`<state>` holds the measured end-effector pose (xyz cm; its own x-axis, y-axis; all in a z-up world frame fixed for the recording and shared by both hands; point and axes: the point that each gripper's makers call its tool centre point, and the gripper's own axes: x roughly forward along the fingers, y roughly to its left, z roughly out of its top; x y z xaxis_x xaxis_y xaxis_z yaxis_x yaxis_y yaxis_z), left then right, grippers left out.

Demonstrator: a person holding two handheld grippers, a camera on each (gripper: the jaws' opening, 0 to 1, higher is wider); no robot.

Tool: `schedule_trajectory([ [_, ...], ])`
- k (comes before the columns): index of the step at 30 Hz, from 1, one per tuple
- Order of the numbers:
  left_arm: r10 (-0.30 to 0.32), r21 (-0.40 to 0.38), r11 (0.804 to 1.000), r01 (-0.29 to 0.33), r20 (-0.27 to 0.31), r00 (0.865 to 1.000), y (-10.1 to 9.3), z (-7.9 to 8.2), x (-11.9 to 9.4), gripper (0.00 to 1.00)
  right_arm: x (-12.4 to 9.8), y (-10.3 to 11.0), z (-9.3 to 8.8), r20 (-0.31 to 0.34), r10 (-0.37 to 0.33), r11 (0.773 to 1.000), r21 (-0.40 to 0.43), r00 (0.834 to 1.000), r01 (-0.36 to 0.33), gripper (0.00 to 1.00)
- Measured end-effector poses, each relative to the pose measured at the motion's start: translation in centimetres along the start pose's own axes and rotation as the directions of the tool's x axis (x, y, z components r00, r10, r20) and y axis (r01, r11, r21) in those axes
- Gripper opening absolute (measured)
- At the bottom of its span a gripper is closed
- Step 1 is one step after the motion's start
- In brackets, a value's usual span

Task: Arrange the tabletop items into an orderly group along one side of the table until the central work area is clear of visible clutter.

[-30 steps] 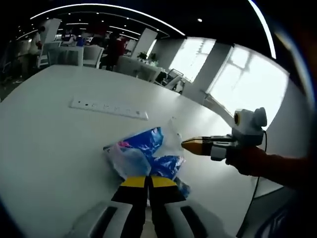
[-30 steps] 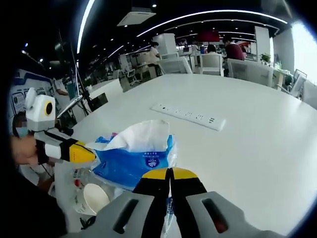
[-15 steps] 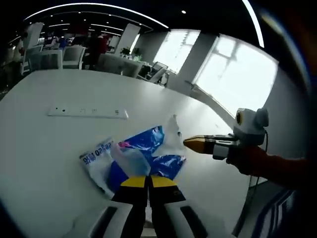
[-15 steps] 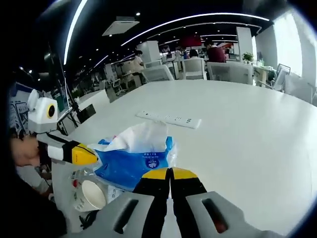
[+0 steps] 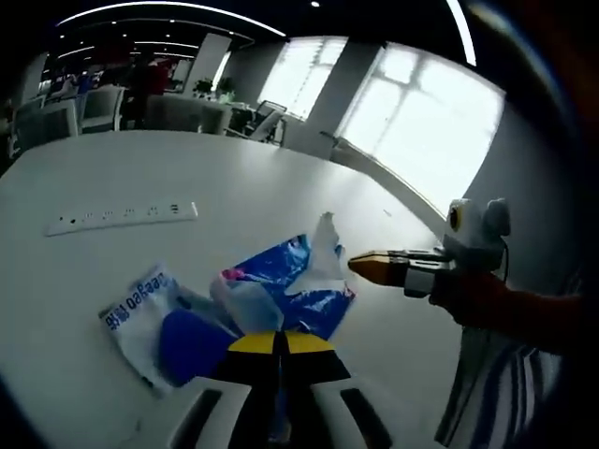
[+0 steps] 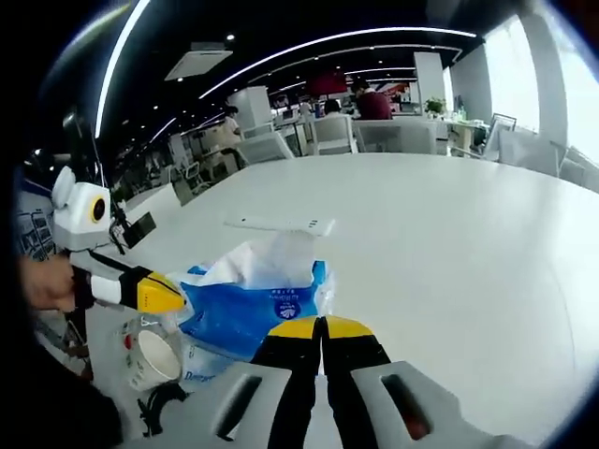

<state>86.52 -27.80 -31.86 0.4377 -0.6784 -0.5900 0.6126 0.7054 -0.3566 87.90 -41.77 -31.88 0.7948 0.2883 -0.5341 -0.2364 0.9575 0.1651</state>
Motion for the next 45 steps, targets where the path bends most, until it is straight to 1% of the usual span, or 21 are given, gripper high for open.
schedule_trajectory([
  [5,-0.017,0.025,1.000,0.017,-0.003,1.000,-0.9,0.6,1.4,0.00,-0.7,-2.0,-0.7,-0.001,-0.044,0.999,0.013,0.999,0.044,0.00],
  [8,-0.029,0.037,0.999,0.029,-0.003,1.000,-1.4,1.0,2.0,0.00,-0.9,-2.7,-1.0,-0.002,-0.067,0.998,0.015,0.998,0.067,0.00],
  [9,-0.035,0.042,0.998,0.036,-0.006,0.999,-1.6,1.1,2.2,0.00,-1.1,-3.5,-1.4,0.000,-0.091,0.996,0.018,0.996,0.090,0.00],
  [12,-0.049,0.070,0.996,0.050,-0.015,0.999,-2.1,1.3,3.1,0.00,-1.2,-4.1,-1.6,-0.004,-0.120,0.993,0.014,0.993,0.120,0.00],
  [15,-0.060,0.074,0.995,0.062,-0.030,0.998,-2.4,1.2,3.8,0.00,-1.3,-4.8,-2.3,-0.013,-0.142,0.990,0.010,0.990,0.142,0.00],
  [18,-0.069,0.093,0.993,0.073,-0.048,0.996,-2.8,0.8,4.4,0.00,-1.4,-5.4,-3.2,-0.030,-0.157,0.988,-0.001,0.987,0.157,0.00],
  [21,-0.070,0.096,0.993,0.076,-0.062,0.996,-2.9,0.4,5.1,0.00,-1.9,-5.7,-3.4,-0.040,-0.175,0.985,-0.016,0.984,0.174,0.00],
  [25,-0.077,0.103,0.991,0.085,-0.078,0.994,-3.2,-0.1,5.9,0.00,-2.0,-6.3,-3.8,-0.047,-0.193,0.981,-0.038,0.980,0.191,0.00],
  [31,-0.085,0.115,0.989,0.097,-0.101,0.991,-3.5,-0.7,7.0,0.00,-1.9,-7.5,-4.9,-0.061,-0.213,0.977,-0.040,0.975,0.211,0.00],
  [38,-0.087,0.131,0.986,0.104,-0.127,0.988,-3.5,-1.6,7.6,0.00,-2.1,-7.7,-5.9,-0.077,-0.226,0.973,-0.063,0.971,0.222,0.00],
  [39,-0.089,0.133,0.985,0.107,-0.135,0.987,-3.5,-1.8,7.7,0.00,-1.9,-7.9,-6.3,-0.082,-0.225,0.973,-0.064,0.971,0.221,0.00],
  [43,-0.083,0.138,0.985,0.104,-0.151,0.985,-3.3,-2.4,7.9,0.00,-2.0,-7.8,-6.4,-0.083,-0.223,0.974,-0.065,0.971,0.218,0.00],
  [45,-0.074,0.151,0.984,0.098,-0.156,0.985,-3.2,-2.6,7.9,0.00,-1.9,-7.6,-6.8,-0.092,-0.221,0.974,-0.071,0.971,0.215,0.00],
])
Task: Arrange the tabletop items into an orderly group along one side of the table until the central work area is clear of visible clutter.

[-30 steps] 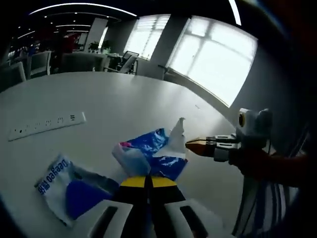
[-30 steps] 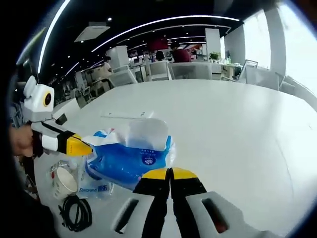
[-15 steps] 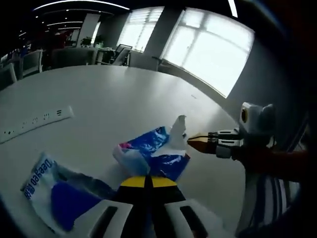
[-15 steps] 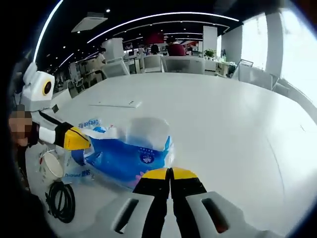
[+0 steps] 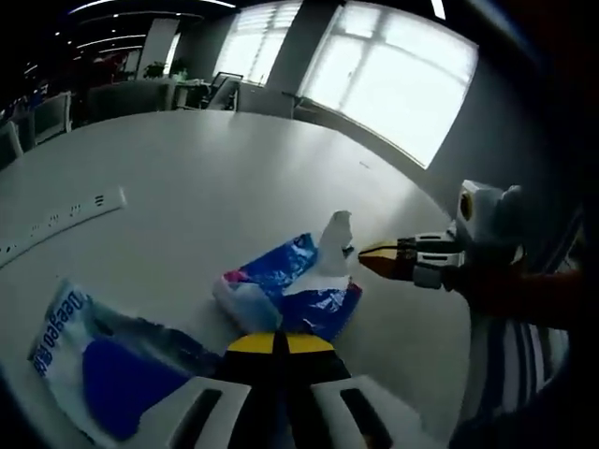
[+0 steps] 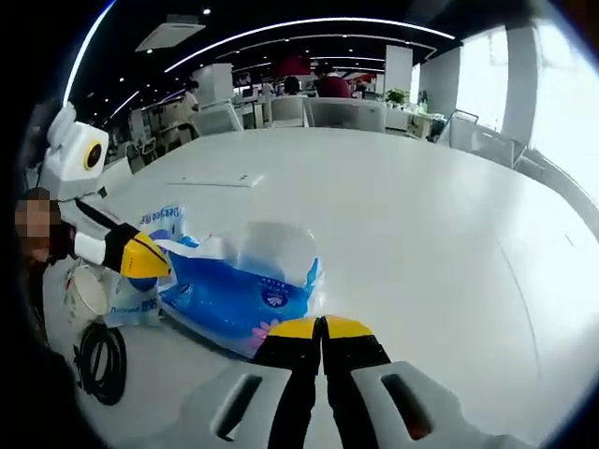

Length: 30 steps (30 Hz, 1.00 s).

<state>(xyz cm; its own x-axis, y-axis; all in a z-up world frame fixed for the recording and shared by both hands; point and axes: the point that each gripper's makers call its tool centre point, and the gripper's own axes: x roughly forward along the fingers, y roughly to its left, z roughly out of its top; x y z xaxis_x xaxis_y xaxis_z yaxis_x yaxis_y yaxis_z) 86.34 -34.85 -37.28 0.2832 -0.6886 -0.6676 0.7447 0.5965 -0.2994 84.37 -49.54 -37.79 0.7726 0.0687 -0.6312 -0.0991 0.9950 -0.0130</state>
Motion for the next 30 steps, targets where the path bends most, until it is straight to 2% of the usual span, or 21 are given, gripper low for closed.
schedule_trajectory([
  [10,0.013,-0.003,1.000,-0.013,-0.023,1.000,0.4,-0.9,0.2,0.00,0.3,0.0,-0.2,0.008,0.001,1.000,-0.011,1.000,-0.001,0.00],
  [19,-0.006,0.018,1.000,0.007,-0.037,0.999,0.3,-1.7,0.3,0.00,-0.1,1.0,-0.1,0.013,0.003,1.000,-0.020,1.000,-0.003,0.00],
  [24,-0.035,0.002,0.999,0.035,-0.038,0.999,-0.1,-1.6,-0.1,0.11,-0.4,1.2,0.2,0.017,-0.012,1.000,-0.017,1.000,0.012,0.00],
  [27,-0.030,0.010,1.000,0.030,-0.029,0.999,-0.1,-1.3,-0.4,0.14,-0.5,1.4,0.4,0.019,-0.010,1.000,-0.005,1.000,0.010,0.07],
  [30,-0.041,0.006,0.999,0.041,-0.011,0.999,-0.5,-0.9,-0.9,0.17,-0.7,1.7,0.7,0.029,0.003,1.000,0.006,1.000,-0.003,0.10],
])
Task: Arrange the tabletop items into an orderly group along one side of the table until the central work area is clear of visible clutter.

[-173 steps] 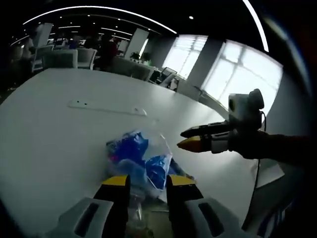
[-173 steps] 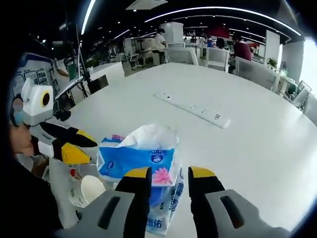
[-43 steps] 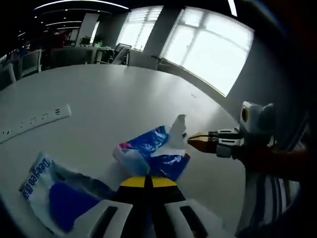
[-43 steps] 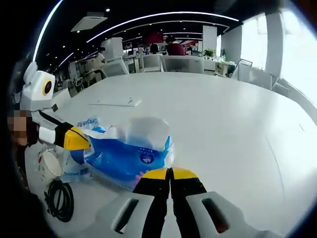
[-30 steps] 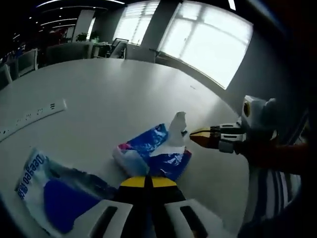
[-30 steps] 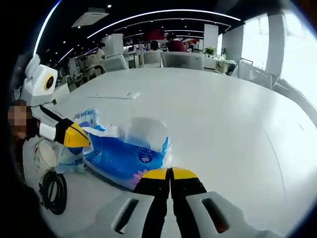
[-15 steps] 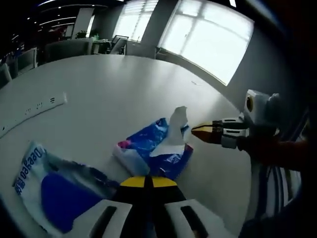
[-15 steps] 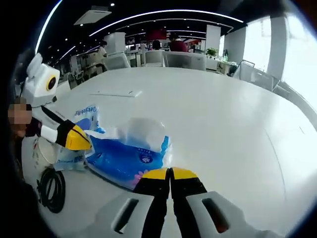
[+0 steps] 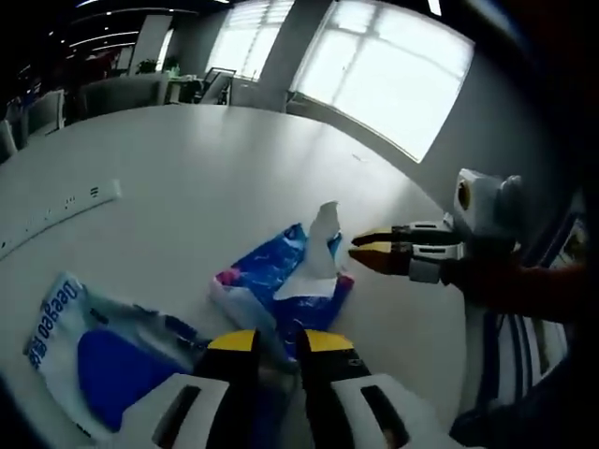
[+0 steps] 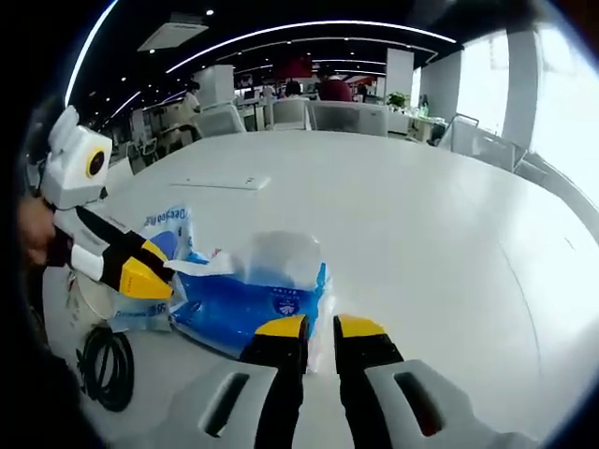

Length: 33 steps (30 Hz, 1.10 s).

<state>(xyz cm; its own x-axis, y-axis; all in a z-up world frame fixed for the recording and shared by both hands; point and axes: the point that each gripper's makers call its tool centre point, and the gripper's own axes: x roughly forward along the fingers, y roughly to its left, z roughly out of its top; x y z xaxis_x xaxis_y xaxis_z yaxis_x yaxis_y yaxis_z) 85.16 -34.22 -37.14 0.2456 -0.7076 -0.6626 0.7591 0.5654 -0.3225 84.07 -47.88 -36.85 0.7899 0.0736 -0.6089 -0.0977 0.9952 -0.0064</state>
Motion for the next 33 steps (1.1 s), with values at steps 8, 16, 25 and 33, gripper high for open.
schedule_trajectory([
  [8,0.010,0.031,0.999,-0.012,0.052,0.999,-0.6,1.1,-2.1,0.27,-1.4,1.5,1.7,0.046,0.037,0.998,0.047,0.998,-0.039,0.23],
  [16,0.042,0.034,0.998,-0.045,0.080,0.996,0.2,1.3,-5.0,0.36,-3.0,4.1,2.3,0.072,0.069,0.994,0.082,0.995,-0.074,0.35],
  [25,0.062,0.037,0.997,-0.067,0.124,0.990,1.4,0.2,-9.2,0.46,-4.9,6.7,2.8,0.095,0.104,0.991,0.076,0.990,-0.112,0.49],
  [33,0.114,0.011,0.993,-0.118,0.180,0.977,3.4,-0.7,-14.9,0.55,-6.3,8.5,2.9,0.100,0.128,0.989,0.060,0.987,-0.135,0.62],
])
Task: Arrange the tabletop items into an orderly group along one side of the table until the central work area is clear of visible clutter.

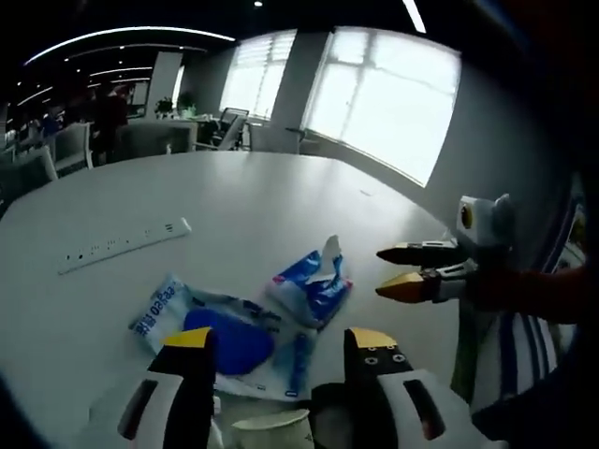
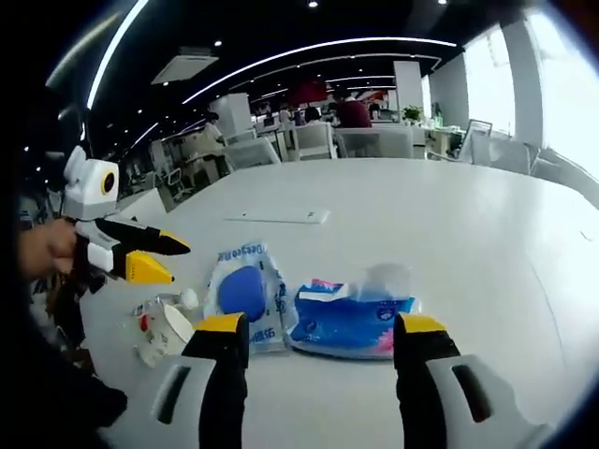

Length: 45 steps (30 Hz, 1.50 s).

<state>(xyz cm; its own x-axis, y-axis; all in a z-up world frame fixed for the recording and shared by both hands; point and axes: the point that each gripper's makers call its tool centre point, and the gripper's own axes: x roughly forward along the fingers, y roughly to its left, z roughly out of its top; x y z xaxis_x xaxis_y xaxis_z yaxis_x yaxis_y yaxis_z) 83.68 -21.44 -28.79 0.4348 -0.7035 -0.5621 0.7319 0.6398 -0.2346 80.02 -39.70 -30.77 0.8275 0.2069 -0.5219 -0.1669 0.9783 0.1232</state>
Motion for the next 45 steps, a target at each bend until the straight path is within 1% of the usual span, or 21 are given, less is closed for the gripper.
schedule_trajectory([
  [2,0.014,-0.001,1.000,-0.014,0.009,1.000,0.9,-0.4,-1.3,0.57,-0.3,0.5,0.0,-0.001,0.006,1.000,-0.002,1.000,-0.006,0.64],
  [5,0.039,0.013,0.999,-0.039,0.001,0.999,2.5,-1.5,-2.6,0.59,-0.8,1.4,0.1,0.001,0.011,1.000,-0.005,1.000,-0.011,0.69],
  [8,0.051,0.010,0.999,-0.051,0.009,0.999,3.4,-2.2,-4.1,0.63,-1.0,1.9,0.3,0.007,0.022,1.000,0.001,1.000,-0.022,0.73],
  [11,0.062,-0.008,0.998,-0.062,0.025,0.998,4.4,-3.1,-5.8,0.67,-1.3,2.9,0.2,0.000,0.029,0.999,-0.027,1.000,-0.029,0.77],
  [13,0.073,-0.016,0.997,-0.073,0.012,0.997,5.1,-4.0,-6.8,0.68,-1.5,3.6,0.2,-0.004,0.033,0.999,-0.038,0.999,-0.033,0.78],
  [16,0.087,-0.014,0.996,-0.086,0.006,0.996,6.0,-5.2,-8.3,0.71,-1.8,4.2,0.1,0.000,0.038,0.999,-0.031,0.999,-0.038,0.82],
  [17,0.089,-0.015,0.996,-0.089,0.002,0.996,6.5,-5.8,-9.0,0.72,-1.9,4.6,0.2,0.006,0.044,0.999,-0.025,0.999,-0.044,0.84],
  [21,0.101,-0.024,0.995,-0.101,-0.009,0.995,7.3,-7.0,-10.7,0.76,-2.2,5.3,0.0,0.007,0.054,0.998,-0.024,0.999,-0.054,0.88],
  [25,0.112,-0.026,0.993,-0.112,0.000,0.994,8.0,-7.5,-12.1,0.80,-2.7,6.2,-0.2,0.011,0.064,0.997,-0.030,0.998,-0.064,0.93],
  [27,0.110,-0.024,0.994,-0.110,0.012,0.994,8.0,-7.4,-12.8,0.81,-2.9,6.5,-0.3,0.009,0.068,0.997,-0.034,0.998,-0.068,0.96],
  [33,0.115,-0.025,0.993,-0.114,0.039,0.993,8.4,-7.5,-14.3,0.88,-3.5,7.2,-0.7,0.000,0.077,0.996,-0.044,0.997,-0.076,1.00],
  [37,0.122,-0.026,0.992,-0.121,0.036,0.992,8.8,-8.0,-15.4,0.94,-3.7,7.5,-1.2,-0.011,0.085,0.995,-0.047,0.996,-0.085,1.00],
  [41,0.130,-0.037,0.991,-0.129,0.025,0.991,9.3,-8.5,-16.1,0.98,-4.3,8.1,-1.7,-0.025,0.094,0.993,-0.071,0.995,-0.095,1.00],
  [45,0.135,-0.032,0.990,-0.135,0.010,0.991,9.4,-9.0,-16.5,0.99,-4.6,8.4,-2.0,-0.026,0.096,0.993,-0.063,0.995,-0.098,1.00],
])
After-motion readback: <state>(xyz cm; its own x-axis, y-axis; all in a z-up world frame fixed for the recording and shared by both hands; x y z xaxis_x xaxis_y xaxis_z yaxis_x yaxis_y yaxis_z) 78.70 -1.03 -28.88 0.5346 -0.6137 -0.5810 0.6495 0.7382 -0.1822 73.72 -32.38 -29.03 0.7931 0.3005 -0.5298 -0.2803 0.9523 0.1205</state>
